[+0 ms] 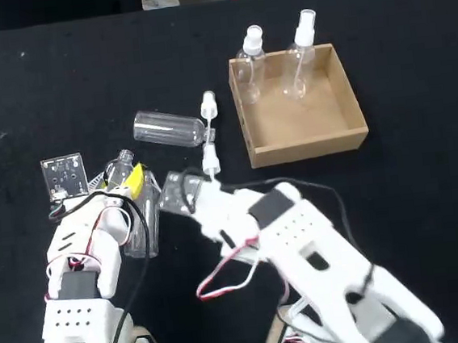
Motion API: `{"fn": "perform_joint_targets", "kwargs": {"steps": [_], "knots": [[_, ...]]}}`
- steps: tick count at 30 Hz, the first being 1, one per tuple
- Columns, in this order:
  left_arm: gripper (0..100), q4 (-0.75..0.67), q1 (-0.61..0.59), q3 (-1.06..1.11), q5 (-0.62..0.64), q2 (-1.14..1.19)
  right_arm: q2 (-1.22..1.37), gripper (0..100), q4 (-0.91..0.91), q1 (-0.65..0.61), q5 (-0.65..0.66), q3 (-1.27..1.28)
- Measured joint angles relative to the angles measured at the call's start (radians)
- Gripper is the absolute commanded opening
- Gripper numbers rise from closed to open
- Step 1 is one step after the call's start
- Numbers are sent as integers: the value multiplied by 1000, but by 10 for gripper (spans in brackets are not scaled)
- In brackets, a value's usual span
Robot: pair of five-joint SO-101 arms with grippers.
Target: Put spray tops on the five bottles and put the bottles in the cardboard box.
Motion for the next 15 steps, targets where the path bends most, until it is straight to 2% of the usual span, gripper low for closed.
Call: {"fn": "perform_joint_targets", "kwargs": {"steps": [7,11,15], "knots": [[231,0,0,0,0,0,172,276,-2,0,-15,-83],[233,0,0,0,0,0,172,250,-2,0,-26,-84],[234,0,5,0,0,0,135,214,-2,2,-92,-84]]}}
